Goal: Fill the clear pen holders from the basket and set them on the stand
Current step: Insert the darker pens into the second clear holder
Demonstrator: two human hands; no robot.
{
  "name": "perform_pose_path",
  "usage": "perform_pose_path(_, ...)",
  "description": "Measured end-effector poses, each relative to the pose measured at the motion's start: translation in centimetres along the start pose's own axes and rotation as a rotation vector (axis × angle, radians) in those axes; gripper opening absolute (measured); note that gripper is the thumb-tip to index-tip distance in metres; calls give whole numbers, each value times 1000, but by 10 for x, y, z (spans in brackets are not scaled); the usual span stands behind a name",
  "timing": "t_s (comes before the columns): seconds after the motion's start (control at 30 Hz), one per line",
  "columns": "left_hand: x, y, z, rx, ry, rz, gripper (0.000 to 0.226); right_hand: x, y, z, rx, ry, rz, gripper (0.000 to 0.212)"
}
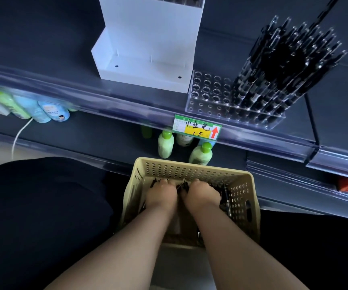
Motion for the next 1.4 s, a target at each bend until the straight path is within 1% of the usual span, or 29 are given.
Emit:
perform_pose_path(0.1, -2, 7, 7, 110, -19, 156, 24, -1, 4, 8, 57, 80, -80, 35)
perform_pose_path(0.23, -3, 21, 23, 263, -96, 452, 26, 4, 14, 24, 94, 141, -274, 35)
perform_pose_path(0.37, 3, 42, 48, 422, -180, 676, 18, 6, 32, 49, 221, 230, -439, 32)
perform_pose_path(0.43, 6, 53, 60, 471, -216, 741, 18, 6, 43, 62, 284, 278, -491, 31)
perform_pose_path(0.53, 10, 69, 80, 502, -282, 773, 21, 8, 57, 84, 368, 336, -514, 38)
perform_pose_path(0.63, 12, 80, 101, 530, -348, 799, 21, 11, 67, 105, 421, 373, -589, 43)
perform_pose_path(0.77, 14, 86, 127, 528, -409, 799, 22, 12, 73, 125, 440, 417, -623, 40)
perform_pose_path(0.87, 15, 93, 140, 561, -441, 778, 24, 15, 80, 135, 468, 441, -637, 38)
perform_pose_path(0.93, 15, 100, 146, 591, -460, 748, 23, 18, 88, 142, 499, 449, -659, 33)
perform_pose_path(1.0, 16, 110, 151, 633, -478, 732, 24, 23, 101, 148, 549, 470, -736, 25)
perform_pose_path(1.13, 18, 132, 154, 672, -538, 831, 25, 32, 137, 160, 669, 524, -854, 11)
perform_pose_path(1.23, 22, 154, 153, 681, -609, 886, 20, 35, 174, 170, 766, 626, -870, 26)
perform_pose_path(1.4, 29, 205, 148, 716, -715, 924, 19, 35, 247, 178, 945, 782, -852, 32)
Point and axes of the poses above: each hand's wrist, its own z-axis away from the middle knuckle, its own y-axis out of the back of the hand, x = y × z, the point moved 3 cm from there along -z, towards the middle knuckle, and after that the axes turned 10 degrees about -x, right-handed, at the moved point
